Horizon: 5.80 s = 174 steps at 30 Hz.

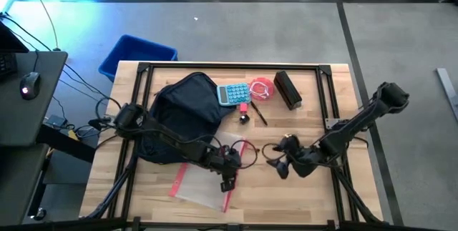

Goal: Unpack backpack
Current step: Put the black pen into the transparent pink zip bag, then put the black charger adapter into the transparent pink zip bag

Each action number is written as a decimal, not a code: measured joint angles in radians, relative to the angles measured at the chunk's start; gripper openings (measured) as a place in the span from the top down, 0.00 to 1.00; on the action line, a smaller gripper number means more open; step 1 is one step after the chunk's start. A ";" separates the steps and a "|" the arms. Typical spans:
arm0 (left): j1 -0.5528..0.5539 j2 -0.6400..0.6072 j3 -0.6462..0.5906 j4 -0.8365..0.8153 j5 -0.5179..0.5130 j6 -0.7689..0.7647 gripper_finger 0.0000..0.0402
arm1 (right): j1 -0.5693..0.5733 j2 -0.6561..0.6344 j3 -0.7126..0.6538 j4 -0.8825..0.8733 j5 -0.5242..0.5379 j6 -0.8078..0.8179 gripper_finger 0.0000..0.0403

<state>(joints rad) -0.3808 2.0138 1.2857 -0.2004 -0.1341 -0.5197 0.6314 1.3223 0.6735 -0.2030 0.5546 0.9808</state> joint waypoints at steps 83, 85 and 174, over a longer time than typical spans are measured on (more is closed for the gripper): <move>-0.159 -0.049 0.210 -0.872 -0.299 -0.456 0.89 | -0.161 0.230 -0.217 0.268 0.082 0.279 0.99; -0.159 -0.049 0.210 -0.816 -0.298 -0.454 0.83 | -0.133 0.194 -0.217 0.239 0.090 0.285 1.00; -0.022 -0.191 0.067 -0.481 -0.356 -0.372 1.00 | -0.377 0.605 0.353 0.445 -0.634 -0.115 0.43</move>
<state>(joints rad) -0.4030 1.8229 1.3525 -0.6817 -0.4899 -0.8917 0.2548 1.9274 1.0264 0.2420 -0.0792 0.8663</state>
